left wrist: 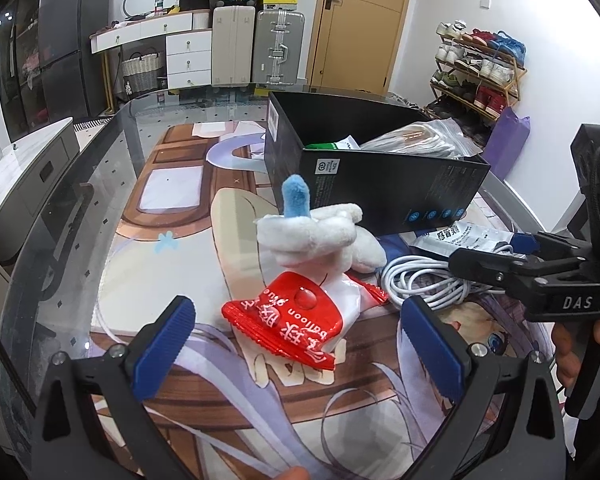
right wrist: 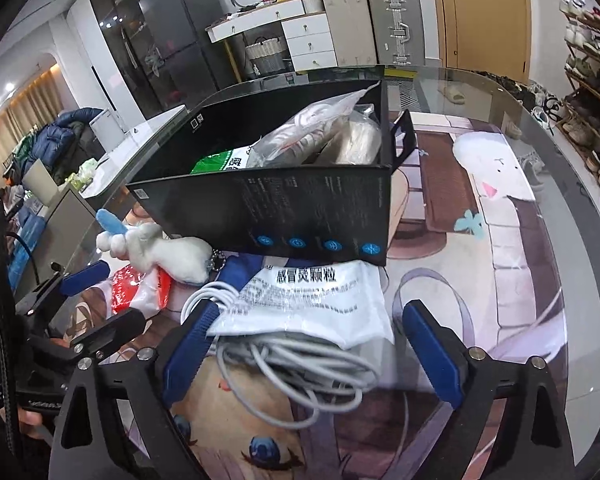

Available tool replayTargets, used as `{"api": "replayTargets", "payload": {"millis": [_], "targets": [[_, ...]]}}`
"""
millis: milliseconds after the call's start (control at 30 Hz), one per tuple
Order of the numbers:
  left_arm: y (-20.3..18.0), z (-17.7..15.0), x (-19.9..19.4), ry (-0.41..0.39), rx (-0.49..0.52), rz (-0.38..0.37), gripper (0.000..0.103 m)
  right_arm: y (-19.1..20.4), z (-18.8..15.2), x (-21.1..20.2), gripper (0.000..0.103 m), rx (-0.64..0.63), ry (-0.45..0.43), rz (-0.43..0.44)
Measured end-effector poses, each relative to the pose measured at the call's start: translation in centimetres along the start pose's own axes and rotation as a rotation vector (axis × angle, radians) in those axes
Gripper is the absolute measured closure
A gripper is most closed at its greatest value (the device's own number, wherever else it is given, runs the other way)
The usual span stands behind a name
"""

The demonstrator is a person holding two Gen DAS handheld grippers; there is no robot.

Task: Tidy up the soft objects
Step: 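Grasp the red snack bag with the left gripper while the right grasps the white medicine packet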

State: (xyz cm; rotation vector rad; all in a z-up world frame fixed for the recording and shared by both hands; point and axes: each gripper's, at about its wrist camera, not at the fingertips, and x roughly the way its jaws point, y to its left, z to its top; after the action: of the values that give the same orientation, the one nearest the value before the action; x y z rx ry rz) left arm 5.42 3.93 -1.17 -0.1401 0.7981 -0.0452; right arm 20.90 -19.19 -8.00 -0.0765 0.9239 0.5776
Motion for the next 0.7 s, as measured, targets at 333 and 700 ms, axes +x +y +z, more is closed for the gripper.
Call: {"api": "replayTargets", "payload": {"millis": [333,700], "targets": [[0.2,0.1,0.3,0.008,-0.001,-0.01,0.0,1.2,0.7,0.9,0.018,-0.042,0.008,0.001],[0.2,0.1,0.3,0.005,-0.002,-0.008,0.0,1.6,-0.4,-0.4,0.032,-0.058,-0.037,0.001]]}}
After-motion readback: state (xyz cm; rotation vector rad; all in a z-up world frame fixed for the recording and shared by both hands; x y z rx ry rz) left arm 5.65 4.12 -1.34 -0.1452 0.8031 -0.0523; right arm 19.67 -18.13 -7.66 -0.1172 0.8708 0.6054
